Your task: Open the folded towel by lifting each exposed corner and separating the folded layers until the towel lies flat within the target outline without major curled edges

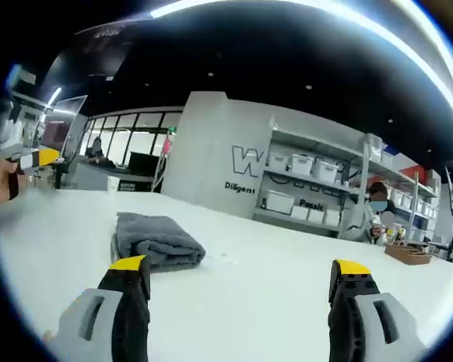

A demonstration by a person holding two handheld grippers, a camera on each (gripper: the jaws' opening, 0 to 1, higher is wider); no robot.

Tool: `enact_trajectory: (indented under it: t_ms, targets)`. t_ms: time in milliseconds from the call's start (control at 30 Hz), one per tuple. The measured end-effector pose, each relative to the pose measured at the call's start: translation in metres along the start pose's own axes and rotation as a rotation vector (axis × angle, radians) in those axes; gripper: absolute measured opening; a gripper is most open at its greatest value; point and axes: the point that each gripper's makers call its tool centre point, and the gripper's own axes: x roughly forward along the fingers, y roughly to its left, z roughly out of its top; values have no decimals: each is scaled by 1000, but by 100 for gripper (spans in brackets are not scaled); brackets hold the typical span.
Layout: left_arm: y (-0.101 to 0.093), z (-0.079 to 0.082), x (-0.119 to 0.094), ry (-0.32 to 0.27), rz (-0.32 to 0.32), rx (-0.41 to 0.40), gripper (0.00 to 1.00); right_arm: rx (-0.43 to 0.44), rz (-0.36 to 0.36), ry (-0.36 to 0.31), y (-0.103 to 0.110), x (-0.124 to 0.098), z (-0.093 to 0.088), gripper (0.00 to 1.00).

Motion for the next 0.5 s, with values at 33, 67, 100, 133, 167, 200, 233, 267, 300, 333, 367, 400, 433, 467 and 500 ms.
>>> enact_trajectory:
  t_ms: [33, 67, 100, 133, 167, 200, 233, 267, 300, 333, 367, 400, 433, 467, 500]
  targets:
    - [-1, 0, 0, 2, -3, 5, 95, 3, 0, 1, 0, 0, 0, 100]
    - [-2, 0, 0, 2, -6, 7, 94, 6, -1, 1, -1, -1, 0, 100]
    - [-5, 1, 0, 0, -15, 12, 94, 9, -1, 1, -1, -1, 0, 100]
    - [-6, 1, 0, -1, -19, 14, 93, 11, 0, 1, -1, -1, -1, 100]
    - [-7, 1, 0, 1, -25, 15, 93, 13, 1, 4, -1, -1, -1, 100]
    - [-8, 1, 1, 3, -33, 17, 93, 15, 4, 8, 0, 0, -2, 100]
    - [-9, 0, 1, 11, -39, 23, 93, 14, 6, 10, 0, 0, -2, 100]
    - [-10, -1, 1, 18, -45, 29, 93, 13, 8, 12, 1, 0, -3, 99]
    - [-12, -3, 1, 25, -51, 35, 93, 12, 10, 15, 1, 1, -3, 99]
    - [-13, -4, 2, 33, -58, 42, 94, 11, 12, 18, 2, 1, -4, 99]
    - [-14, -6, 2, 41, -66, 49, 94, 10, 14, 22, 3, 1, -5, 99]
    - [-15, -6, 2, 43, -68, 52, 94, 11, 15, 24, 3, 1, -5, 99]
    - [-18, -7, 2, 49, -79, 61, 94, 9, 16, 27, 3, 1, -6, 99]
    - [-20, -7, 1, 50, -87, 73, 94, 8, 15, 27, 3, 1, -6, 99]
    - [-22, -7, 2, 52, -91, 89, 94, 7, 13, 27, 3, 2, -6, 99]
